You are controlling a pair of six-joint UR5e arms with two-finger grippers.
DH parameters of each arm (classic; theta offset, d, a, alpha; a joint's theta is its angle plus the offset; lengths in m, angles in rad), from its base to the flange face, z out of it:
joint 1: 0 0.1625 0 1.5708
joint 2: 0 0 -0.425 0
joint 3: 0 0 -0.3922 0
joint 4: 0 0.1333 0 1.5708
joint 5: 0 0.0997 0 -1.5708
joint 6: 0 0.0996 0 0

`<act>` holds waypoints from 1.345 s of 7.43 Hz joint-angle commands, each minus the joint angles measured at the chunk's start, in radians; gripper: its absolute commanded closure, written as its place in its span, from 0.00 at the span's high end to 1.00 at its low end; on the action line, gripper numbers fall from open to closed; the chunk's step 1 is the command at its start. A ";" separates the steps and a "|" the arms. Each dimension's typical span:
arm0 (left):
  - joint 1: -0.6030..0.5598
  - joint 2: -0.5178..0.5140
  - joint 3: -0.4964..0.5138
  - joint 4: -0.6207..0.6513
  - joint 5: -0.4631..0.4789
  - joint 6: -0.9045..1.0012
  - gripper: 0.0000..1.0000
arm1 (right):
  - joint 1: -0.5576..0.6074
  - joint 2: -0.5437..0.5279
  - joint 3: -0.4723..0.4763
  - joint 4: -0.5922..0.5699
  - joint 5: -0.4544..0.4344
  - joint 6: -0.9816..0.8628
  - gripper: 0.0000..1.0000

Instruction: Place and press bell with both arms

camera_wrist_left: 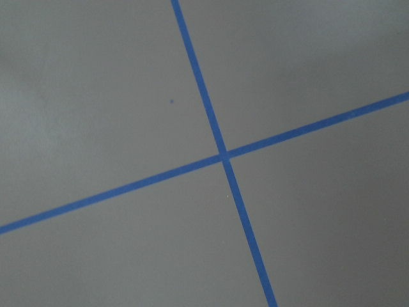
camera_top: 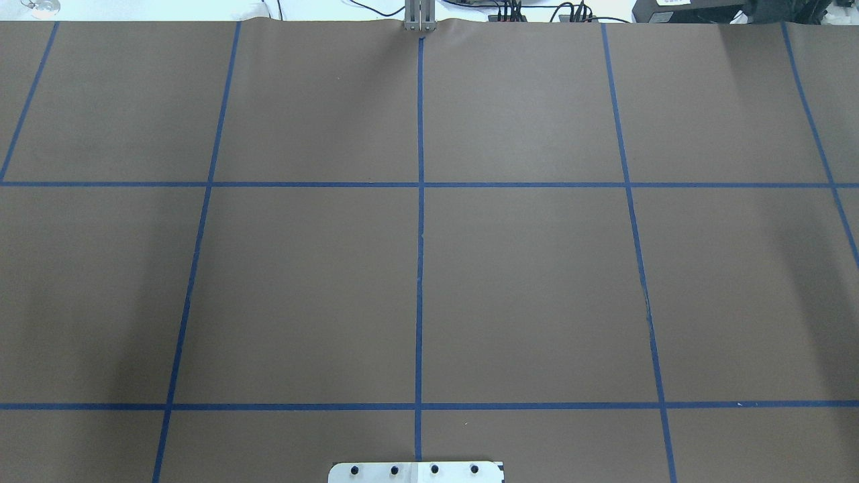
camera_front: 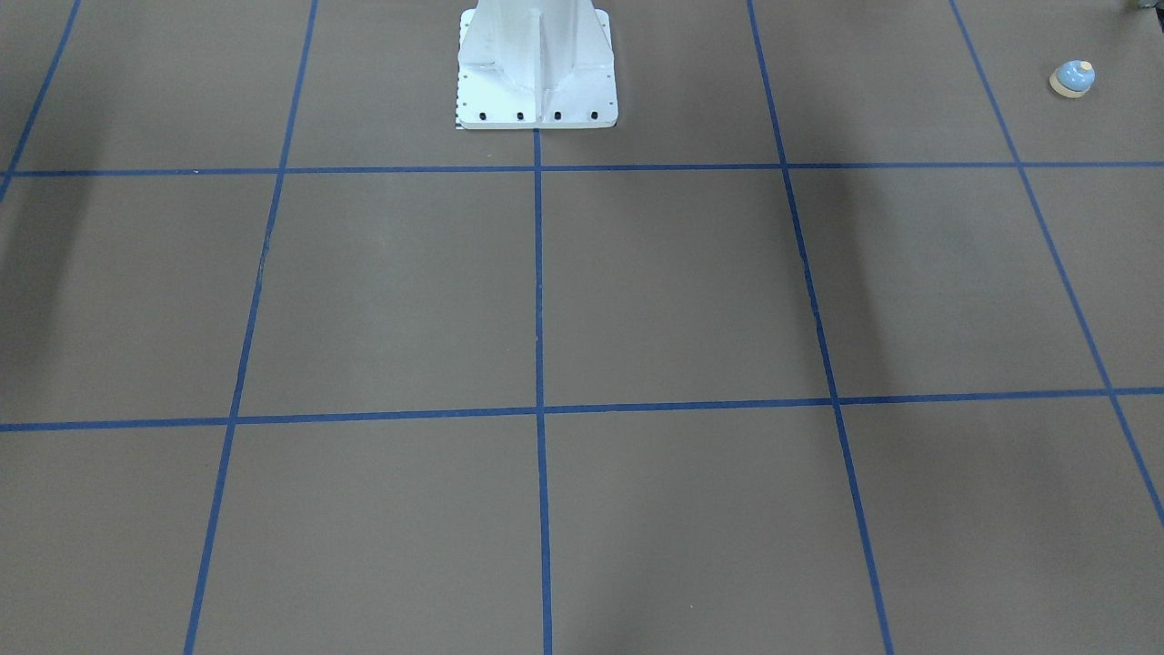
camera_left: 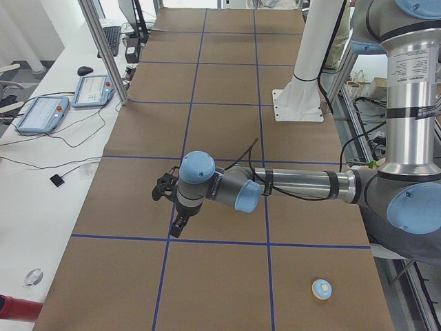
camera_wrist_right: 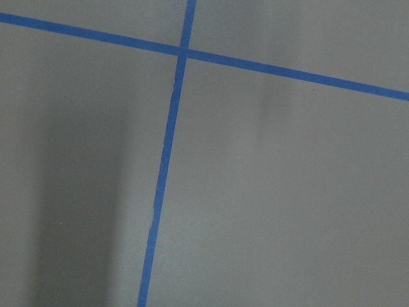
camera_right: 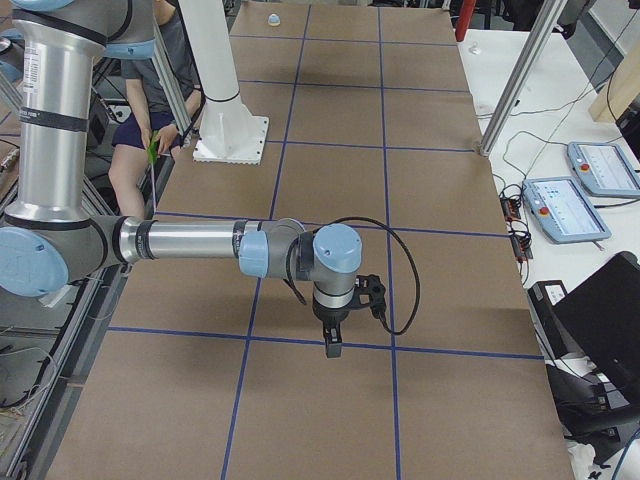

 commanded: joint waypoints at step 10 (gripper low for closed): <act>0.166 -0.068 0.048 -0.091 0.074 -0.155 1.00 | -0.001 -0.018 0.001 0.002 0.054 -0.008 1.00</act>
